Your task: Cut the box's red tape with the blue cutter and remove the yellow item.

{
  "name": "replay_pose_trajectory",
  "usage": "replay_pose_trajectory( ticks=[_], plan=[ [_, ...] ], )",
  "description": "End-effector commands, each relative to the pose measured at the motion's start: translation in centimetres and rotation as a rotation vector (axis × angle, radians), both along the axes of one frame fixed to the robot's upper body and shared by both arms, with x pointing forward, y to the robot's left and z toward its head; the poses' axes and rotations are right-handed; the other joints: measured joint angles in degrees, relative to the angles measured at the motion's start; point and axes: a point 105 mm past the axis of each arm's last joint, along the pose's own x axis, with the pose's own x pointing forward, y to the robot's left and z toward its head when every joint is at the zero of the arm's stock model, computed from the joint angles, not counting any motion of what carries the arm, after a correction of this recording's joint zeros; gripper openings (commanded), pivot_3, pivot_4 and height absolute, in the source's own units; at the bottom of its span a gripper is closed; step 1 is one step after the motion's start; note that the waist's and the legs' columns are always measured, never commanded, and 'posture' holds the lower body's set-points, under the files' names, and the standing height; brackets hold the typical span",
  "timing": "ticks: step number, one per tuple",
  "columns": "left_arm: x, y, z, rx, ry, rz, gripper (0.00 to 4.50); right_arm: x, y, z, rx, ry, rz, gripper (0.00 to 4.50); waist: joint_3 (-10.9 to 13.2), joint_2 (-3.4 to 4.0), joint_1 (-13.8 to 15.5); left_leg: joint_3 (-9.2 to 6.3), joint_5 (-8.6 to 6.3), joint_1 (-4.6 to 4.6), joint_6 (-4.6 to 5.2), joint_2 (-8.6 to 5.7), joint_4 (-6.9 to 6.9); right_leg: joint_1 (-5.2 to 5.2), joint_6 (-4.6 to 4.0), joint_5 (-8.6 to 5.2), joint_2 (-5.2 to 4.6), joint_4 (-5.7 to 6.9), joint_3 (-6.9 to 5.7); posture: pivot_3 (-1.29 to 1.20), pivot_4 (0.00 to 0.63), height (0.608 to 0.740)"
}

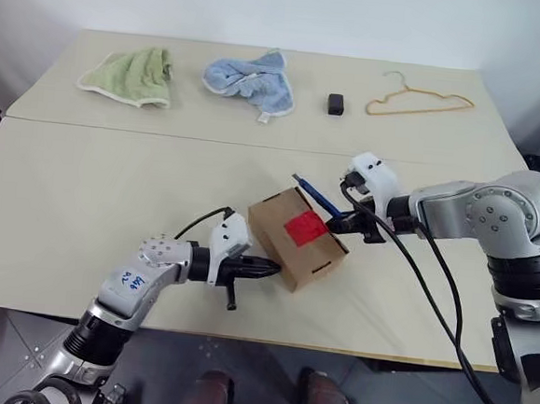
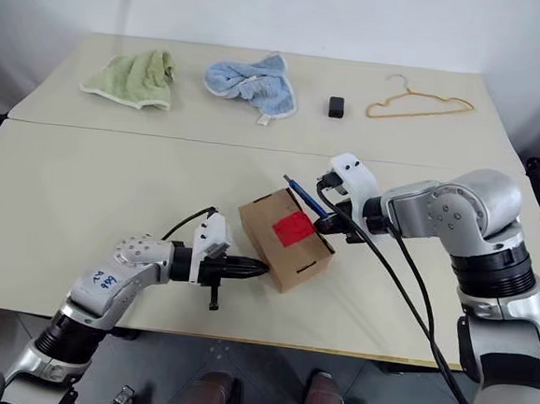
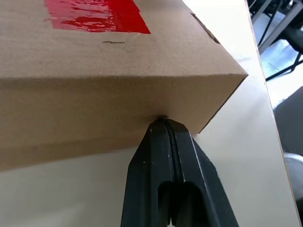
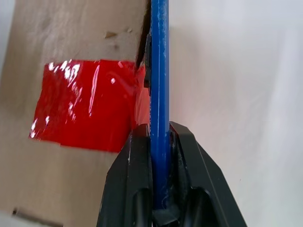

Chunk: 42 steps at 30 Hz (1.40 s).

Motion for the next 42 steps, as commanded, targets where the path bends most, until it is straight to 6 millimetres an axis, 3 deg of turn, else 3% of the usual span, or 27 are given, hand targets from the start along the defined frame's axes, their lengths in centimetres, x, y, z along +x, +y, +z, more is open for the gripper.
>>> replay_pose_trajectory(
  ticks=[1, 5, 8, 10, 13, 19, 28, 32, 34, 38, 42],
  plan=[
    [-0.6, -0.3, 1.6, -0.01, -0.059, -0.038, 0.0, 0.0, -0.3, 2.0, 0.018, -0.094, 0.038, 0.17, 0.0, 0.0, 0.0, 0.0, 0.0, 0.0, 0.0, 0.0, 0.0, 0.0, 0.0, 0.0, 0.0, 0.0, 0.0, 0.0, 0.15, 0.74],
    [-1.1, 1.5, 2.3, 0.023, -0.075, -0.075, 0.0, -0.1, -1.4, 3.4, 0.015, -0.116, 0.053, 0.17, 0.0, 0.0, -0.1, 0.0, 0.0, -0.01, 0.0, 0.01, -0.01, -0.01, 0.0, 0.0, 0.0, -0.02, 0.0, 0.0, 0.15, 0.74],
    [-0.9, 3.2, 5.3, 0.006, -0.136, -0.106, 0.0, -1.2, -2.6, 4.2, -0.007, -0.077, 0.076, 0.17, 0.0, 0.03, -0.1, 0.0, 0.0, -0.01, 0.0, 0.01, -0.01, -0.01, 0.0, 0.0, 0.0, -0.02, 0.0, 0.0, 0.15, 0.74],
    [0.1, 3.3, 7.1, -0.01, -0.186, -0.089, 0.0, -2.0, -2.8, 4.5, -0.025, -0.038, 0.1, 0.17, 0.0, 0.03, 0.2, 0.0, 0.0, -0.02, 0.0, 0.02, -0.01, -0.01, 0.0, 0.0, 0.0, -0.04, 0.0, 0.0, 0.15, 0.74],
    [1.3, 2.7, 8.0, -0.009, -0.222, -0.068, 0.0, -2.7, -2.6, 4.9, -0.05, 0.005, 0.126, 0.17, 0.0, 0.03, 0.1, 0.0, -0.01, 0.0, 0.02, 0.0, 0.0, 0.04, 0.02, 0.01, 0.0, -0.06, 0.0, 0.0, 0.15, 0.74],
    [3.6, 0.5, 6.9, 0.03, -0.243, -0.009, 0.0, -3.4, -2.3, 5.5, -0.129, 0.04, 0.147, 0.17, 0.0, 0.0, 0.0, 0.0, -0.02, -0.03, 0.03, -0.01, -0.02, 0.0, 0.02, 0.01, 0.0, -0.06, 0.0, 0.0, 0.15, 0.74],
    [4.6, -0.7, 5.4, 0.085, -0.256, 0.035, 0.0, -4.1, -2.5, 5.2, -0.177, 0.07, 0.174, 0.17, 0.0, 0.0, 0.1, 0.0, -0.02, -0.03, 0.03, -0.01, -0.01, -0.01, 0.02, 0.01, 0.0, -0.06, 0.0, 0.0, 0.15, 0.74],
    [4.9, -0.8, 8.0, -0.036, -0.284, 0.044, 0.0, -4.2, -2.2, 5.5, -0.189, 0.011, 0.196, 0.17, 0.0, 0.0, 0.2, 0.0, -0.02, -0.04, 0.03, -0.01, 0.07, 0.0, 0.04, 0.02, 0.0, -0.02, 0.0, 0.0, 0.15, 0.74],
    [3.1, -0.7, 9.7, -0.101, -0.328, -0.093, 0.0, -4.5, -1.8, 5.9, -0.132, 0.032, 0.217, 0.17, 0.0, 0.0, 0.2, 0.0, -0.02, -0.06, 0.03, -0.01, 0.08, -0.01, 0.04, 0.02, 0.0, -0.02, 0.0, 0.0, 0.15, 0.74],
    [3.3, 1.8, 12.2, -0.099, -0.503, -0.121, 0.0, -4.3, -1.4, 6.5, -0.003, 0.093, 0.218, 0.17, 0.0, 0.0, -0.1, 0.01, -0.01, -0.06, 0.02, 0.01, 0.06, -0.02, 0.04, 0.02, 0.0, -0.04, -0.01, 0.0, 0.15, 0.74],
    [2.4, 2.1, 12.9, -0.049, -0.657, -0.206, 1.14, -4.5, -1.3, 6.0, 0.036, 0.15, 0.225, 0.17, 0.0, 0.0, 0.0, 0.01, -0.01, -0.05, 0.0, 0.01, 0.06, -0.01, 0.04, 0.02, 0.0, -0.07, -0.02, 0.0, 0.15, 0.74]
  ],
)
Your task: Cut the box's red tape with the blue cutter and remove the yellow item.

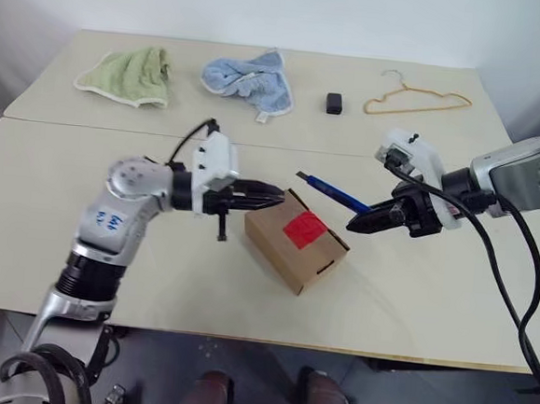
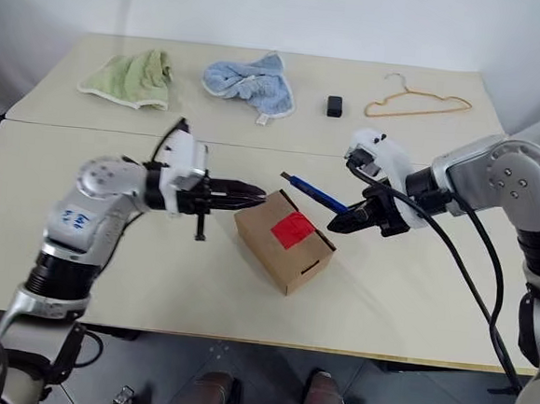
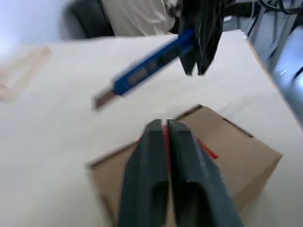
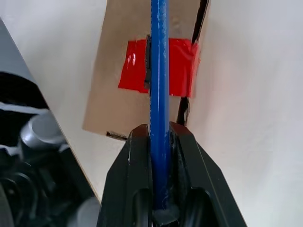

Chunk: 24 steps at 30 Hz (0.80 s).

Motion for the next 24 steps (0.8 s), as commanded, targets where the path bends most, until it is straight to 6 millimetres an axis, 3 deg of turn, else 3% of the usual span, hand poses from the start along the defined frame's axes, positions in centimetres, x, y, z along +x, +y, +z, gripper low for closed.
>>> replay_pose_trajectory(
  ticks=[1, 5, 11, 16, 24],
  plan=[
    [-0.8, -0.6, 1.5, -0.017, -0.153, -0.068, 1.39, -0.5, 0.4, 0.7, 0.068, 0.035, 0.022, 0.17, 0.0, -0.01, 0.1, 0.0, 0.0, 0.0, 0.0, -0.01, 0.0, 0.0, 0.0, 0.0, 0.0, 0.01, 0.0, 0.0, 0.15, 0.74],
    [-0.5, -2.2, 2.5, -0.016, -0.337, -0.081, 2.63, -0.5, 1.0, 0.4, 0.11, 0.082, 0.026, 0.17, 0.0, -0.06, 0.5, -0.03, -0.01, -0.03, 0.01, -0.02, 0.09, 0.05, 0.02, 0.02, 0.0, 0.0, -0.02, 0.0, 0.15, 0.74],
    [0.7, -3.2, 1.9, 0.05, -0.514, -0.083, 4.49, -1.2, 1.8, -0.1, 0.125, 0.124, 0.05, 0.17, 0.0, -0.05, 0.0, -0.01, 0.0, -0.04, 0.01, 0.0, 0.1, 0.02, 0.03, 0.04, 0.0, 0.01, -0.03, 0.0, 0.15, 0.74],
    [0.9, -3.2, 0.3, 0.141, -0.516, -0.134, 4.5, -1.5, 2.1, -0.2, 0.125, 0.136, 0.052, 0.17, 0.0, -0.05, 0.0, -0.01, -0.01, -0.05, 0.02, 0.0, 0.11, 0.01, 0.03, 0.04, 0.0, 0.03, -0.03, 0.0, 0.15, 0.74],
    [1.3, -4.0, 0.0, 0.157, -0.521, -0.141, 4.5, -2.0, 2.5, -0.6, 0.112, 0.145, 0.06, 0.17, 0.0, -0.05, 0.3, -0.03, -0.01, -0.08, 0.03, 0.0, 0.17, 0.02, 0.04, 0.05, 0.0, 0.03, -0.03, 0.0, 0.15, 0.74]
  ],
)
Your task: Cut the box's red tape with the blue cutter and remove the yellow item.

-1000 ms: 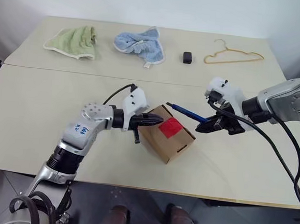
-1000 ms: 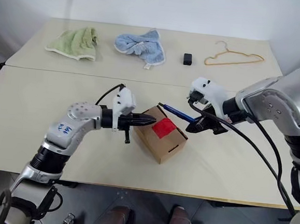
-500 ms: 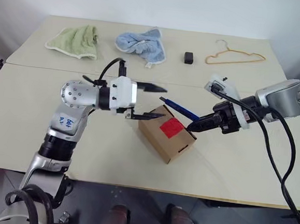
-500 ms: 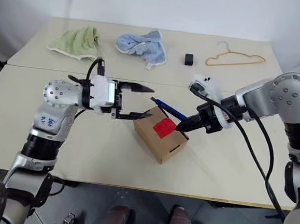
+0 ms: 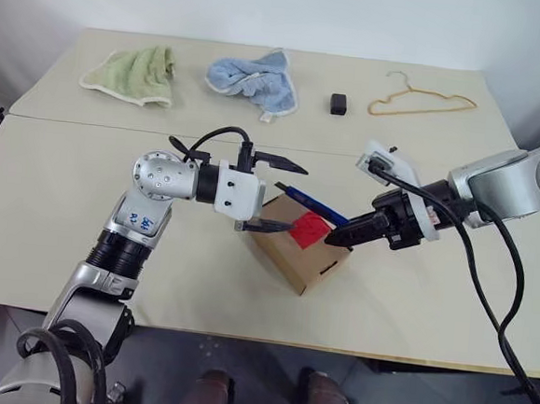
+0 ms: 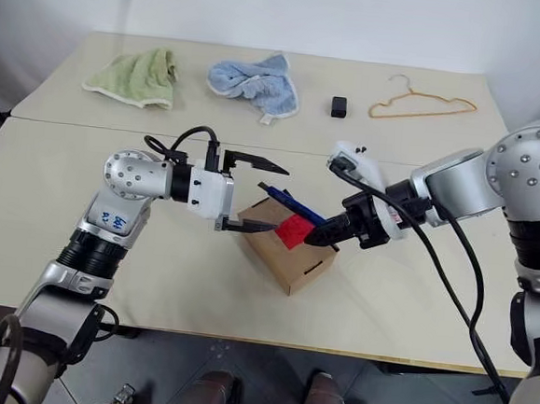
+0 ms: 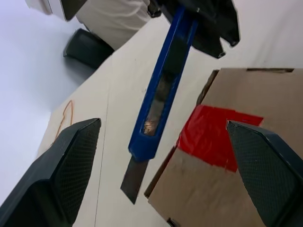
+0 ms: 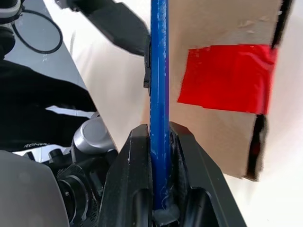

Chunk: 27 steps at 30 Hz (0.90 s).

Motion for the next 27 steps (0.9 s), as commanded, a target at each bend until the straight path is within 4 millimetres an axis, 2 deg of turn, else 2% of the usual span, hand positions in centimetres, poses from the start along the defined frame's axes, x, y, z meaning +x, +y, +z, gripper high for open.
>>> replay_pose_trajectory(
  ticks=[1, 2, 6, 13, 15, 20, 27],
  plan=[
    [-0.23, -0.53, 0.89, -0.004, -0.048, -0.023, 4.5, -0.43, 0.13, 0.32, 0.007, -0.005, 0.013, 0.17, 0.0, 0.0, 0.0, 0.0, 0.0, -0.01, 0.0, 0.0, 0.0, 0.0, 0.0, 0.0, 0.0, 0.0, 0.0, 0.0, 0.15, 0.74],
    [-0.26, -0.54, 0.85, -0.001, -0.048, -0.025, 4.1, -0.44, 0.15, 0.27, 0.006, -0.005, 0.011, 0.17, 0.0, 0.0, -0.1, 0.0, 0.0, -0.01, 0.0, 0.0, 0.0, 0.0, 0.0, 0.0, 0.0, 0.0, 0.0, 0.0, 0.15, 0.74],
    [-0.39, -0.55, 0.79, 0.01, -0.075, -0.031, 3.03, -0.35, 0.21, 0.12, 0.004, -0.004, 0.002, 0.17, 0.0, 0.0, -0.1, 0.0, 0.0, -0.01, 0.0, 0.01, 0.0, -0.01, 0.0, 0.0, 0.0, 0.0, 0.0, 0.0, 0.15, 0.74],
    [-0.31, -0.5, 0.57, 0.026, -0.099, -0.024, 0.88, -0.28, 0.38, 0.1, 0.01, -0.006, -0.002, 0.17, 0.0, 0.0, -0.1, 0.0, 0.0, -0.01, 0.0, 0.0, 0.0, -0.01, 0.0, 0.0, 0.0, 0.0, 0.0, 0.0, 0.15, 0.74],
    [-0.32, -0.51, 0.44, 0.034, -0.102, -0.025, 0.46, -0.3, 0.43, 0.1, 0.014, -0.005, -0.001, 0.17, 0.0, 0.0, -0.1, 0.0, 0.0, -0.01, 0.0, 0.0, 0.0, 0.0, 0.0, 0.0, 0.0, 0.0, 0.0, 0.0, 0.15, 0.74],
    [-0.28, -0.5, 0.35, 0.032, -0.095, -0.019, 0.43, -0.4, 0.55, 0.2, 0.03, -0.004, 0.004, 0.17, 0.0, 0.0, -0.1, -0.01, 0.0, -0.02, 0.0, 0.0, 0.01, -0.01, 0.0, 0.0, 0.0, 0.0, 0.0, 0.0, 0.15, 0.74],
    [-0.03, -0.1, 0.54, 0.009, -0.081, 0.006, 0.43, -1.11, 0.25, 0.75, 0.087, -0.014, 0.02, 2.41, 0.0, 0.0, -0.1, 0.0, 0.0, -0.01, 0.0, 0.01, 0.01, -0.01, 0.0, 0.0, 0.0, 0.01, 0.0, 0.0, 0.15, 0.74]
  ],
)
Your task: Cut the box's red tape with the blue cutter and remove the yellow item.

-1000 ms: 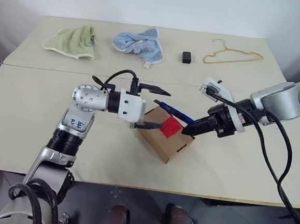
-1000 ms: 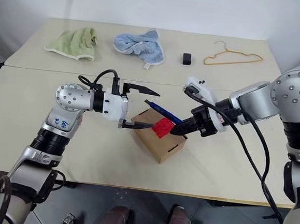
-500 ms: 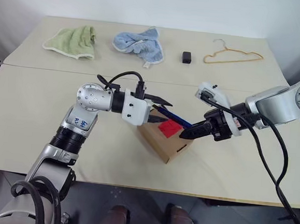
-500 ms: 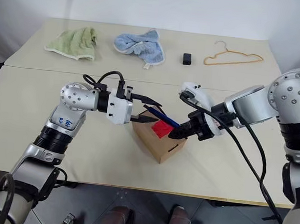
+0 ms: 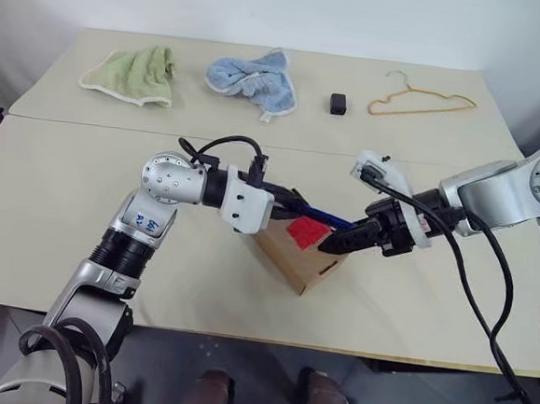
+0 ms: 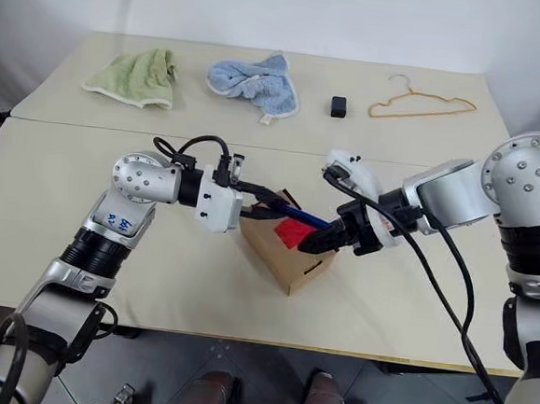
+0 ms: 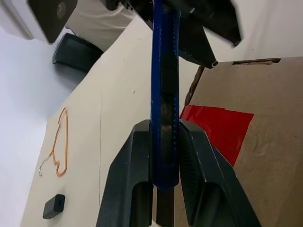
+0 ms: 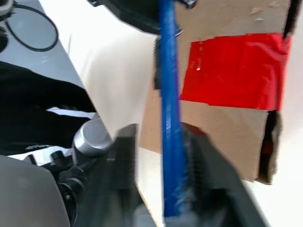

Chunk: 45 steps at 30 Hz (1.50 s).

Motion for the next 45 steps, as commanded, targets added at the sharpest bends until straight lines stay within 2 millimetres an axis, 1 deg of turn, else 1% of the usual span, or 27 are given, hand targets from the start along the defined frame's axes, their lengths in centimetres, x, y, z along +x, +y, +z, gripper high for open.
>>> replay_pose_trajectory(
  ticks=[1, 2, 3, 6, 9, 14, 17, 19, 22, 26, 29, 44, 45],
  plan=[
    [0.2, 0.5, 1.3, -0.066, -0.009, 0.026, 0.43, -0.8, -0.2, 1.5, 0.066, -0.042, 0.025, 2.73, 0.0, 0.0, 0.1, 0.0, 0.0, 0.0, 0.0, 0.0, 0.0, 0.0, 0.0, 0.0, 0.0, 0.0, 0.0, 0.0, 0.15, 0.74],
    [0.3, 0.7, 1.3, -0.067, -0.008, 0.03, 0.43, -0.8, -0.4, 1.7, 0.08, -0.054, 0.015, 3.22, 0.0, 0.0, 0.1, -0.01, 0.0, -0.01, 0.0, 0.0, 0.01, 0.0, 0.0, 0.0, 0.0, 0.0, 0.0, 0.0, 0.15, 0.74],
    [0.3, 0.8, 1.3, -0.066, -0.008, 0.035, 0.43, -0.7, -0.6, 1.8, 0.096, -0.068, 0.0, 3.45, 0.0, 0.0, 0.1, 0.0, 0.0, -0.01, 0.0, 0.0, 0.01, 0.0, 0.0, 0.0, 0.0, 0.0, 0.0, 0.0, 0.15, 0.74],
    [0.3, 1.1, 1.2, -0.069, -0.001, 0.044, 0.43, -0.6, -0.9, 2.1, 0.149, -0.093, -0.034, 4.42, 0.0, 0.0, 0.1, -0.01, 0.0, -0.01, 0.0, 0.0, 0.02, 0.01, 0.0, 0.0, 0.0, 0.0, -0.02, 0.0, 0.15, 0.74],
    [0.2, 1.2, 1.1, -0.07, 0.004, 0.05, 0.43, -0.4, -1.1, 2.3, 0.216, -0.095, -0.075, 4.42, 0.0, 0.0, 0.0, -0.01, 0.0, -0.01, 0.0, 0.01, 0.03, 0.01, 0.01, 0.0, 0.0, 0.01, -0.02, 0.0, 0.15, 0.74],
    [0.0, 1.1, 1.0, -0.077, 0.011, 0.052, 0.43, 0.6, -1.6, 2.2, 0.268, -0.114, -0.171, 4.42, 0.0, 0.0, 0.0, -0.01, 0.0, -0.01, 0.01, 0.01, 0.04, 0.02, 0.01, 0.01, 0.0, 0.01, -0.02, 0.0, 0.15, 0.74],
    [0.1, 1.1, 1.0, -0.083, 0.015, 0.057, 0.43, 1.2, -1.5, 2.1, 0.309, -0.116, -0.215, 4.42, 0.0, 0.0, 0.1, -0.01, 0.0, -0.01, 0.01, 0.01, 0.04, 0.02, 0.01, 0.01, 0.0, 0.01, -0.02, 0.0, 0.15, 0.74],
    [0.2, 1.1, 1.1, -0.089, 0.016, 0.067, 0.43, 1.2, -1.3, 2.0, 0.323, -0.112, -0.223, 4.42, 0.0, 0.0, 0.0, -0.01, 0.0, -0.01, 0.01, 0.01, 0.05, 0.03, 0.01, 0.01, 0.0, 0.01, -0.02, 0.0, 0.15, 0.74],
    [0.2, 1.1, 1.1, -0.093, 0.017, 0.073, 0.43, 1.4, -1.0, 1.9, 0.354, -0.108, -0.243, 3.91, 0.0, 0.0, 0.0, -0.01, 0.0, -0.01, 0.01, 0.01, 0.05, 0.03, 0.02, 0.01, 0.0, 0.01, -0.02, 0.0, 0.15, 0.74],
    [0.2, 1.1, 1.1, -0.098, 0.018, 0.078, 0.43, 1.6, -0.8, 1.8, 0.378, -0.104, -0.264, 2.67, 0.0, 0.0, 0.0, -0.01, 0.0, -0.01, 0.01, 0.01, 0.05, 0.03, 0.02, 0.01, 0.0, 0.01, -0.02, 0.0, 0.15, 0.74],
    [0.2, 1.0, 1.0, -0.103, 0.022, 0.082, 0.43, 1.7, -0.7, 2.0, 0.414, -0.102, -0.275, 1.62, 0.0, 0.0, 0.0, -0.01, 0.0, -0.01, 0.01, 0.01, 0.05, 0.03, 0.02, 0.01, 0.0, 0.01, -0.02, 0.0, 0.15, 0.74],
    [0.1, 0.9, 0.9, -0.115, 0.033, 0.095, 0.43, 2.2, -1.2, 1.9, 0.491, -0.098, -0.328, 1.62, 0.0, 0.0, 0.0, -0.01, 0.01, 0.0, 0.02, 0.01, 0.05, 0.04, 0.02, 0.01, 0.0, 0.01, -0.02, 0.0, 0.15, 0.74],
    [0.1, 0.9, 0.9, -0.115, 0.033, 0.096, 0.43, 2.2, -1.2, 1.8, 0.492, -0.097, -0.333, 1.44, 0.0, 0.0, 0.0, -0.01, 0.01, 0.0, 0.02, 0.01, 0.05, 0.04, 0.02, 0.01, 0.0, 0.01, -0.02, 0.0, 0.15, 0.74]
  ],
)
